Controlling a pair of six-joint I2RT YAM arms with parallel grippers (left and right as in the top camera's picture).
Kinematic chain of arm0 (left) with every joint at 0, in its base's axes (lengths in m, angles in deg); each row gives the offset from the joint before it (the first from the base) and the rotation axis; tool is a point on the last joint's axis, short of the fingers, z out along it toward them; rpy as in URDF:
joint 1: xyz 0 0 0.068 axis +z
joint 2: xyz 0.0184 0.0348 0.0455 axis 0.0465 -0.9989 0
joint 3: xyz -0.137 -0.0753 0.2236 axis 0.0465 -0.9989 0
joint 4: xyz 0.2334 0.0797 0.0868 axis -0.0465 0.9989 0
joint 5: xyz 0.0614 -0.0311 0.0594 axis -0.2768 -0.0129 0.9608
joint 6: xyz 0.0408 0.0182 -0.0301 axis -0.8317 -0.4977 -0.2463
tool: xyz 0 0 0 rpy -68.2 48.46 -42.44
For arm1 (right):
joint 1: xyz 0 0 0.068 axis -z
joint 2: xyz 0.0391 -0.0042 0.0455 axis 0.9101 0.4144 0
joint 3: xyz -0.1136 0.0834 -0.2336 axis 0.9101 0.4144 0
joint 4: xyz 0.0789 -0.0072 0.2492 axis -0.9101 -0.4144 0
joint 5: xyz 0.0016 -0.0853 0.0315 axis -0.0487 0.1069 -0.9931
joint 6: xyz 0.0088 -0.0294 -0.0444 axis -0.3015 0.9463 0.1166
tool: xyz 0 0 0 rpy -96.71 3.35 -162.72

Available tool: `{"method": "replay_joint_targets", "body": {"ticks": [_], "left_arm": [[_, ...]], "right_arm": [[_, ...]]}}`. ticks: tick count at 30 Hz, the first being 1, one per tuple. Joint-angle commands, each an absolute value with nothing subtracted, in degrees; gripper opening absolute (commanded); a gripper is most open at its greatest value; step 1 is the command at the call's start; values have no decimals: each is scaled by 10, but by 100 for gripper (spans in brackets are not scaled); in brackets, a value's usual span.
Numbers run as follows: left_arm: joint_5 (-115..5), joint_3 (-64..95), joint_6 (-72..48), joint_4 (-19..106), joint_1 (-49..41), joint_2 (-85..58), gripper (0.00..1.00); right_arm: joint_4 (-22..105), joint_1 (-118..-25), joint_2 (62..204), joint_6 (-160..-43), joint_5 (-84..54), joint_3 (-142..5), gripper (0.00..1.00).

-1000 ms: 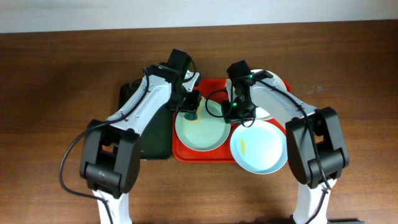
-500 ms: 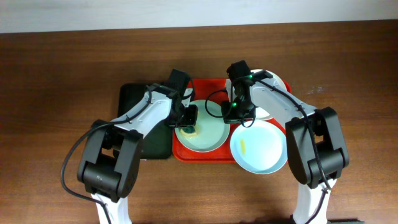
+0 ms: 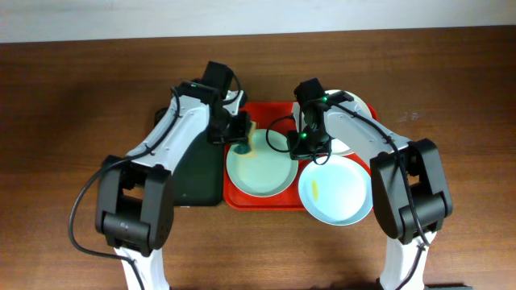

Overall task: Clean dirty plates on tray and stack at the side
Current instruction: 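Scrub the light green plate with the sponge using the left gripper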

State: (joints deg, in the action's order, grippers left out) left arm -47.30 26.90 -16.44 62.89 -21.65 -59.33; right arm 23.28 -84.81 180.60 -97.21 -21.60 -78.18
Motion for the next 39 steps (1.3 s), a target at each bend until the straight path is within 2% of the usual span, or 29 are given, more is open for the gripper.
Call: {"method": "replay_joint_targets", "body": {"ticks": [1, 10, 16, 18, 22, 27, 39], "left_arm": [[-399, 236, -172, 622, -235, -592, 0], [-392, 109, -113, 506, -282, -597, 0], [-564, 107, -138, 464, -302, -597, 0], [-584, 131, -144, 480, -294, -596, 0], [-478, 217, -144, 576, -267, -575, 0], [-369, 240, -144, 600, -250, -557, 0], [-372, 173, -120, 554, -293, -639, 0]], "right_arm": [[233, -854, 1811, -968, -219, -787, 4], [233, -854, 1811, -968, -220, -787, 4], [233, -854, 1811, -968, -219, -787, 4], [235, -854, 1811, -968, -219, -787, 4], [235, -854, 1811, -968, -219, -787, 4], [235, -854, 1811, -968, -219, -787, 4], [237, -854, 1811, -968, -219, -787, 4]]}}
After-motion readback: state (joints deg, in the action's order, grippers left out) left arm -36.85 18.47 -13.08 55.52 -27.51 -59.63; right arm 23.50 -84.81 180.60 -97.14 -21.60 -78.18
